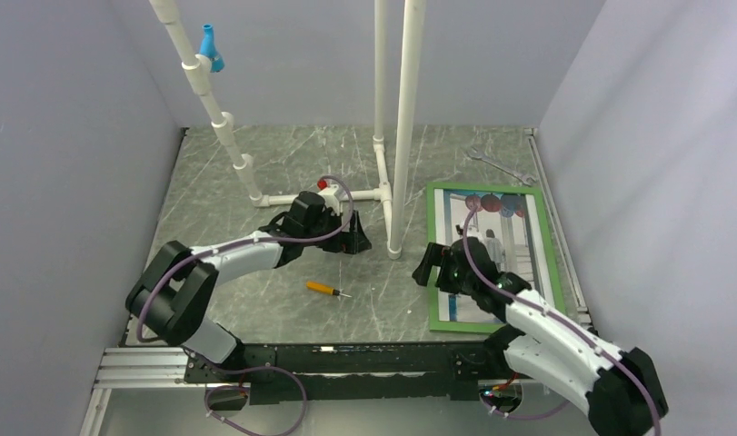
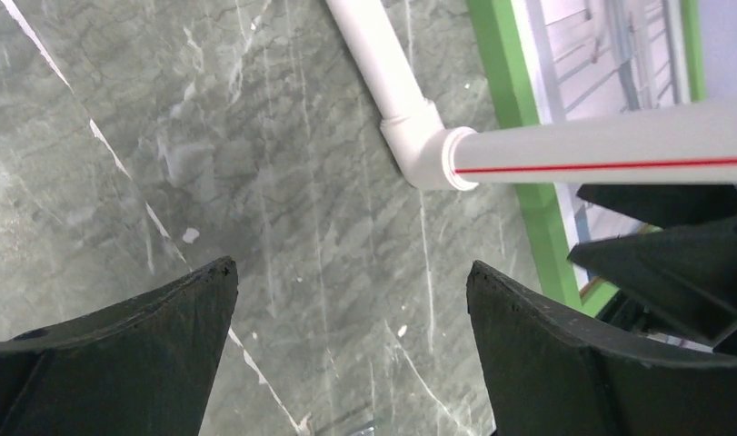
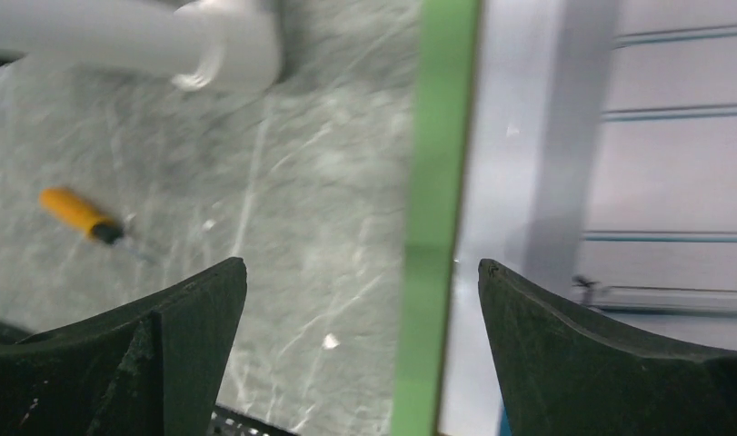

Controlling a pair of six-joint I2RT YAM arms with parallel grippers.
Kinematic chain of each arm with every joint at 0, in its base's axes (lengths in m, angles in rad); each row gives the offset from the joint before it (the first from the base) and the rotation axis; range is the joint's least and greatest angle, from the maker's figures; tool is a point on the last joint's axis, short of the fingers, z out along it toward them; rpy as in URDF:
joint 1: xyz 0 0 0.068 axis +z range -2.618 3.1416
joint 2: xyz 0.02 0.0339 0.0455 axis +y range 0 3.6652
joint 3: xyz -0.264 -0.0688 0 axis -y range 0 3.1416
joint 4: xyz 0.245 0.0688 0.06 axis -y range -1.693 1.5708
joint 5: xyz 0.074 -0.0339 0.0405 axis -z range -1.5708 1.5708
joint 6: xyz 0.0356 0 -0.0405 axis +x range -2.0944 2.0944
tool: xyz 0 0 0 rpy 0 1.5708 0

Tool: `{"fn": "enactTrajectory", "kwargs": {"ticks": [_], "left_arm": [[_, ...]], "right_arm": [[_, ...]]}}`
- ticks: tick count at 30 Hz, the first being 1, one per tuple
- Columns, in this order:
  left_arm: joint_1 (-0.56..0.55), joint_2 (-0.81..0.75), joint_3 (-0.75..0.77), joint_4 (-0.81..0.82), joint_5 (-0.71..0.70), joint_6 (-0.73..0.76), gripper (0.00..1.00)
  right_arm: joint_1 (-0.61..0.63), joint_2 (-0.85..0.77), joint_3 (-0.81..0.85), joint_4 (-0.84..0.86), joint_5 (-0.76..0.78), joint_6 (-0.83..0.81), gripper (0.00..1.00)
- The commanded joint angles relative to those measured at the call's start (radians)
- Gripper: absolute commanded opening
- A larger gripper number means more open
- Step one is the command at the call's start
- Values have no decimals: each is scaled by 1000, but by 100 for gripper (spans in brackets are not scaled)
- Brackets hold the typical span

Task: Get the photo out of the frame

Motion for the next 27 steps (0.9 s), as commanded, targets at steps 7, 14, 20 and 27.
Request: {"fn": "enactTrajectory", "kwargs": {"ticks": [7, 14, 20, 27], "left_arm": [[-1, -250, -131, -9, -66, -6, 99], [9, -433, -208, -97, -107, -1, 100], [18, -561, -259, -153, -127, -13, 100], [26, -666, -259, -239, -134, -23, 100]], "right_arm": [[202, -15, -115, 474, 140, 20, 100], [278, 220, -97, 733, 216, 15, 100], [275, 373, -62, 833, 264, 33, 100], [242, 494, -6, 863, 282, 49, 99]]}}
